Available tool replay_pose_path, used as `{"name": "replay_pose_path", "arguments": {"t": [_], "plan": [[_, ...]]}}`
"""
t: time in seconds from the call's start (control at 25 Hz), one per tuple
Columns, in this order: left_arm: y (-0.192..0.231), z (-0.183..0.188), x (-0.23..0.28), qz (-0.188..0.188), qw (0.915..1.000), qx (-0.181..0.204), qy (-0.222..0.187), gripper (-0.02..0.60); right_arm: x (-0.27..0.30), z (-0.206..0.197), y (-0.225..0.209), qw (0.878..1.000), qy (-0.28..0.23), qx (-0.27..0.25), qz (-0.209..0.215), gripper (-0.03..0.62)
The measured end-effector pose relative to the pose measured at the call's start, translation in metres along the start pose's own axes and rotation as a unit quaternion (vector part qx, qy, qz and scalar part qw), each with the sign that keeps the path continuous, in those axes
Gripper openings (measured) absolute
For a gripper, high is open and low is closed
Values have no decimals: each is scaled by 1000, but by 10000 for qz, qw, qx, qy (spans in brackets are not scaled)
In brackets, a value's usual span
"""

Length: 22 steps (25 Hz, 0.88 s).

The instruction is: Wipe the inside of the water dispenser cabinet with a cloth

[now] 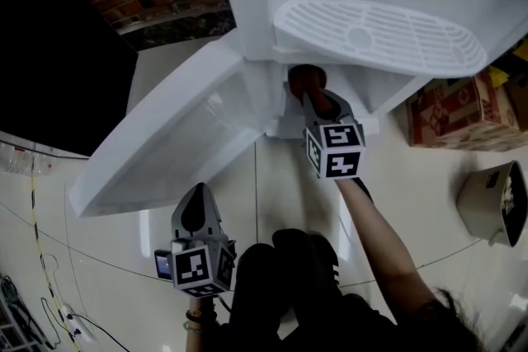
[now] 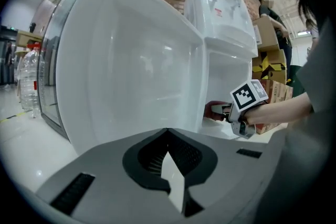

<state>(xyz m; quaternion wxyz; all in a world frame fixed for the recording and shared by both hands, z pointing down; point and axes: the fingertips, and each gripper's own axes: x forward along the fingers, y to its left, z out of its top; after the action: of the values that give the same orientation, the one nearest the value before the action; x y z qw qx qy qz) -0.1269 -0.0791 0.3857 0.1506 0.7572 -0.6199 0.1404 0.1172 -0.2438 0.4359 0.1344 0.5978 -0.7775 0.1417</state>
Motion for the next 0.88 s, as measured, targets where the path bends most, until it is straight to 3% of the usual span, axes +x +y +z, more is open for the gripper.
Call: {"name": "replay_pose_path", "arguments": {"t": [0.08, 0.2, 0.4, 0.6, 0.72, 0.88], "plan": [[-4, 3, 0, -6, 10000, -51, -11, 3, 2, -10, 27, 9996, 81, -30, 284, 73], [-3, -1, -1, -56, 10000, 34, 23, 3, 4, -26, 31, 9993, 215, -148, 259, 74], [-1, -6, -2, -78, 9999, 79, 50, 3, -14, -39, -34, 9980, 360, 20, -521, 74], [-2, -5, 0, -77, 10000, 25, 37, 3, -52, -50, -103, 9893, 366, 295, -1384, 73], [-4, -7, 3, -117, 9999, 97, 32, 3, -68, -56, -122, 9853, 348, 421, -1621, 74], [-15, -1, 6, -153, 9999, 44, 0, 3, -71, -54, -122, 9857, 273, 502, -1585, 74]]}}
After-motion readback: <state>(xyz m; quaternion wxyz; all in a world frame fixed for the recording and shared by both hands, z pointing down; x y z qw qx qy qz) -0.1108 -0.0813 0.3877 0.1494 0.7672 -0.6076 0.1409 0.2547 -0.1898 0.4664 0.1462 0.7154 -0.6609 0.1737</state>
